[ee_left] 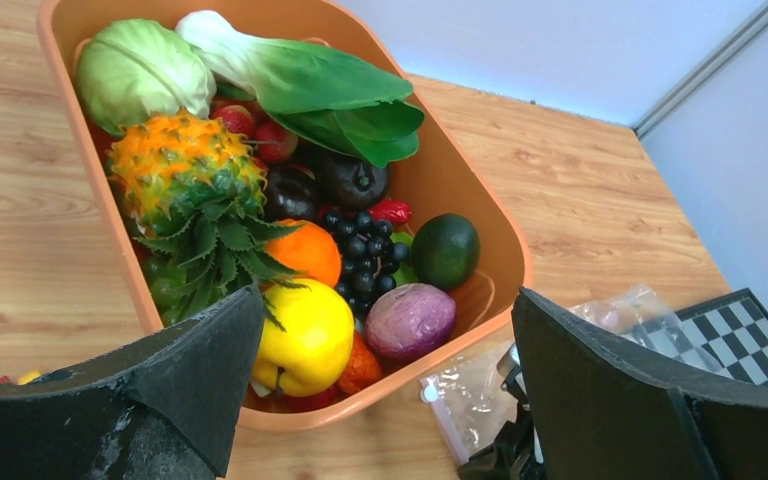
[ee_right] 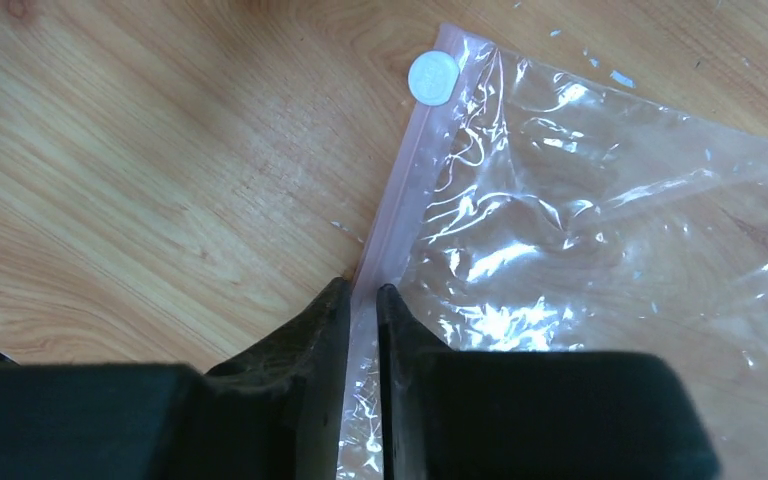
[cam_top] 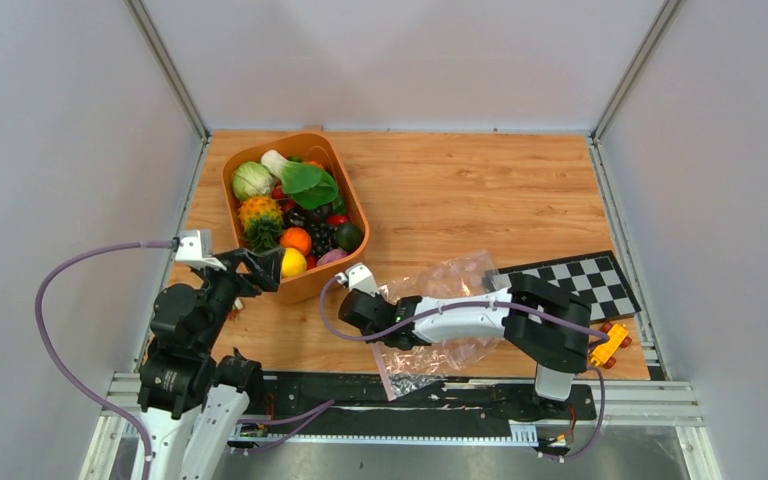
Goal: Place the food in the zip-top bag and seal the zipper
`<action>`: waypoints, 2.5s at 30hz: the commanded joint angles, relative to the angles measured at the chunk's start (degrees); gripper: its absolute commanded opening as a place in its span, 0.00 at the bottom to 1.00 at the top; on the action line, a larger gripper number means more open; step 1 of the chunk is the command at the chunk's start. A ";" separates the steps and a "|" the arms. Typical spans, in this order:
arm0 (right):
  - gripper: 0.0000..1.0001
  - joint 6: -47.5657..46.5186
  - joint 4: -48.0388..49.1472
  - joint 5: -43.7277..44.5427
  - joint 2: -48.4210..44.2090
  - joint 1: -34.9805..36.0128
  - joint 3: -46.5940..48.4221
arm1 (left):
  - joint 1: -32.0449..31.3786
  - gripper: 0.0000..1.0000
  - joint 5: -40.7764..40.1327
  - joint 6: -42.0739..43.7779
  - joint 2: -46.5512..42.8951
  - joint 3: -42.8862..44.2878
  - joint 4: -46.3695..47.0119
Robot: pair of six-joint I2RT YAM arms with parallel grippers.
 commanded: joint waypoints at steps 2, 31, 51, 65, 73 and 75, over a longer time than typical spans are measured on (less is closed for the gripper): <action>0.02 1.62 3.88 -0.93 -1.73 -0.74 -2.03 | 0.24 1.00 3.71 -0.25 1.28 -0.85 1.71; 0.59 0.95 6.14 -8.40 -11.99 -6.06 -8.32 | -7.75 0.86 17.47 -2.93 1.41 -8.02 4.63; 0.41 0.31 -0.51 2.10 1.83 -1.72 1.21 | -8.24 0.90 14.73 -1.80 -9.89 -6.27 -0.03; 0.07 0.64 9.70 -0.07 -3.80 -2.47 -8.94 | -8.27 0.88 18.73 -2.50 -7.28 -9.74 5.75; 0.00 0.78 13.85 -0.84 -7.98 -4.16 -11.54 | -8.77 0.84 18.46 -3.23 -4.52 -13.18 10.11; 0.00 1.08 13.87 -0.60 -9.90 -5.05 -12.58 | -10.05 0.84 17.89 -3.35 -4.13 -13.48 11.23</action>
